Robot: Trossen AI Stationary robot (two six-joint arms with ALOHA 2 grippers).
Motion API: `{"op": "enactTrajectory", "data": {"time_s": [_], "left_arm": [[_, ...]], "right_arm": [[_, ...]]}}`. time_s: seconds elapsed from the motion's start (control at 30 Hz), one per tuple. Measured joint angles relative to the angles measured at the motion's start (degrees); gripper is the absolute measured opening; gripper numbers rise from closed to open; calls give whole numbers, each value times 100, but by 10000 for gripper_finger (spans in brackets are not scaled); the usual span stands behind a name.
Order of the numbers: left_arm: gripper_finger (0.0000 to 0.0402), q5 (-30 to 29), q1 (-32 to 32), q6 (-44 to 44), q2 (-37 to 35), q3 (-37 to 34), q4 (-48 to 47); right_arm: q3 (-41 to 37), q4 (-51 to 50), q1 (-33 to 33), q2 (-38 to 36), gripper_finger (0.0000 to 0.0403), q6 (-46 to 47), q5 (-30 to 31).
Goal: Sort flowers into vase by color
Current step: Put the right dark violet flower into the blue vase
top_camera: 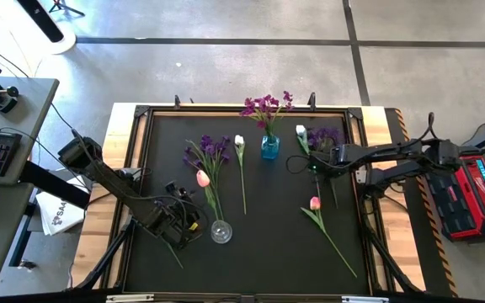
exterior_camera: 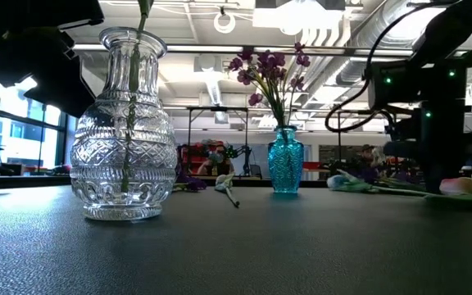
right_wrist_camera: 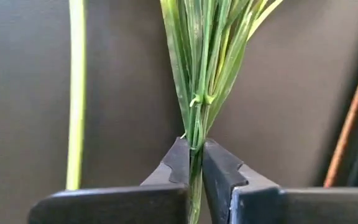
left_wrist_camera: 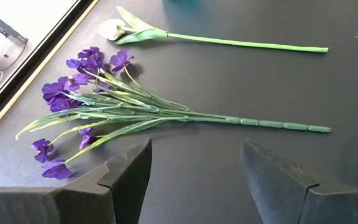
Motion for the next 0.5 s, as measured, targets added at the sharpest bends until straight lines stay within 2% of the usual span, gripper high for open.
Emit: {"op": "enactTrajectory", "data": {"time_s": [0.2,0.4,0.5], "left_arm": [[234,13,0,-3,0,0,4],[234,46,2,-3,0,0,37],[234,46,2,-2,-2,0,120]], "right_arm": [[-22,-59,291,-494,3,129,690],[-20,107,847,-1564,2,256,1497],[-17,514,1196,-2109,1,-67,2072]]}}
